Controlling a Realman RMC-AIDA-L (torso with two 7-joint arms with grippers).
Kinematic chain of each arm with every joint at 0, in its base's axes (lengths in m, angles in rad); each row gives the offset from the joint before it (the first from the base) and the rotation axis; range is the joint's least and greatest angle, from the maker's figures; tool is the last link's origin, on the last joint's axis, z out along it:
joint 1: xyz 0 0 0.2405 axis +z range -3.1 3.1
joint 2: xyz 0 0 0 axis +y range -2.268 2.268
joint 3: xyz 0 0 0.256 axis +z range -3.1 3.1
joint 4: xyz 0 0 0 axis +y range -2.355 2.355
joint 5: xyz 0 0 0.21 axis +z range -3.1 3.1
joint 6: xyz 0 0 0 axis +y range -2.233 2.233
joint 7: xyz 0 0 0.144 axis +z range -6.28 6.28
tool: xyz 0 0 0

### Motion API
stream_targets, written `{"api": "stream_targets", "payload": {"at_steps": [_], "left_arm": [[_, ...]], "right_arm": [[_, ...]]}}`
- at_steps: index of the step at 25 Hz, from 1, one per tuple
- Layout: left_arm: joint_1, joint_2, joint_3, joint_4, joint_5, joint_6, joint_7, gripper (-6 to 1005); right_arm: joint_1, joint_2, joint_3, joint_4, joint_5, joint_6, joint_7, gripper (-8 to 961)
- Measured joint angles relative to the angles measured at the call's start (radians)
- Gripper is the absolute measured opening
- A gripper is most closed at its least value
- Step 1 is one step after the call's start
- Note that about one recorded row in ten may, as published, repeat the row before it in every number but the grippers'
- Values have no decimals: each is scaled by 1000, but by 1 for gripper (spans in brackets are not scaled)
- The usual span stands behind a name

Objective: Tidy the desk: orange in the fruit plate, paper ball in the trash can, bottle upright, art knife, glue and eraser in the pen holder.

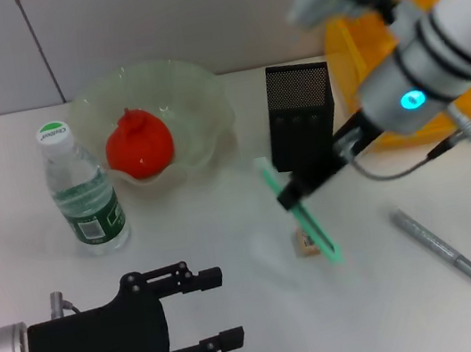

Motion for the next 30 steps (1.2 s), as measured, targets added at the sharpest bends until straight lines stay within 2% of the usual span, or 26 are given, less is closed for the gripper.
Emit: {"api": "stream_targets", "payload": {"at_steps": [2,3,6,7,8,12,16,20,22,30], "left_arm": [[1,0,-4,-12,-2,-6,-8,674],[3,-1,-5,-14,-3,-9,-8,674],[7,-5,-10,-23,-6,-19,-5,675],[6,-8,-16,-45,-7,-31,-3,675],[6,-8,-16,-45,-7,-31,-3,675],[1,-9,-21,-78,-10,-58,-8,675],[5,-11,-22,-83,-14,-68,-8,674],[6,-10,-22,-115,-35,-79,3,674],[5,-11,-22,-117,-36,-83,3,674],[1,-12,-20,-135,-37,-98,6,675]], "right_arm": [[-78,4,108,56,97,18,-166,164],[-78,4,108,56,97,18,-166,164],[-152,6,198,63,257,46,-359,165],[-211,7,254,55,395,73,-509,165],[-211,7,254,55,395,73,-509,165],[-300,8,361,-18,671,101,-825,165],[-309,8,423,-90,759,103,-970,164],[-288,4,481,-190,821,131,-1109,164],[-260,0,484,-256,834,189,-1173,165],[-194,-1,473,-386,823,306,-1237,167]]}}
